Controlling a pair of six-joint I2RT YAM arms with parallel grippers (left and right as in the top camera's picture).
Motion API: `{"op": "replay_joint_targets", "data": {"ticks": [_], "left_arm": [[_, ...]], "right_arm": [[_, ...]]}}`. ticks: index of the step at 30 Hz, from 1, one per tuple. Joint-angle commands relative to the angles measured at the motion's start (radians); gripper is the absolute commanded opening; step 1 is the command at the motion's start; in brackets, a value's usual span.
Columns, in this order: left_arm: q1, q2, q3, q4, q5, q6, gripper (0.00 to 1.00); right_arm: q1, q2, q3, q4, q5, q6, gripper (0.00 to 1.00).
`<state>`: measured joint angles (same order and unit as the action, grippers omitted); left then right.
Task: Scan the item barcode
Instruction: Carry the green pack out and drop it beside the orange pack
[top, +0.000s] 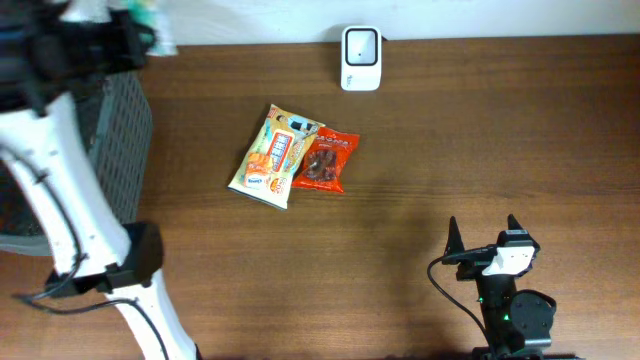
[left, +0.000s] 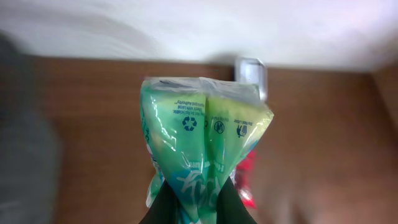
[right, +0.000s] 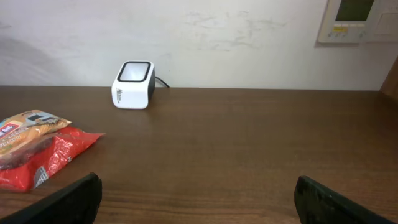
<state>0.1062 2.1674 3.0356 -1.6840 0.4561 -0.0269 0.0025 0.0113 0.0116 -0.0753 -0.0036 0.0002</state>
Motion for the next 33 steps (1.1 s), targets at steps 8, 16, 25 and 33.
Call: {"op": "replay_joint_targets", "data": {"ticks": [8,16,25,33], "left_arm": [[-0.356,-0.008,-0.540,0.024,-0.256,-0.003,0.00],[-0.418,-0.008,-0.977,0.255,-0.290,-0.003,0.23],[-0.384,-0.010,-0.985,0.294,-0.357,-0.003,0.99],[-0.299,-0.010,-0.647,0.129,-0.383,-0.003,0.99]], "right_arm": [[-0.004,-0.005,-0.006,-0.006,0.008,0.004,0.98],[-0.004,-0.005,-0.006,-0.006,0.008,0.005,0.99],[-0.004,-0.005,-0.006,-0.006,0.008,0.004,0.98],[-0.004,-0.005,-0.006,-0.006,0.008,0.004,0.98]]}}
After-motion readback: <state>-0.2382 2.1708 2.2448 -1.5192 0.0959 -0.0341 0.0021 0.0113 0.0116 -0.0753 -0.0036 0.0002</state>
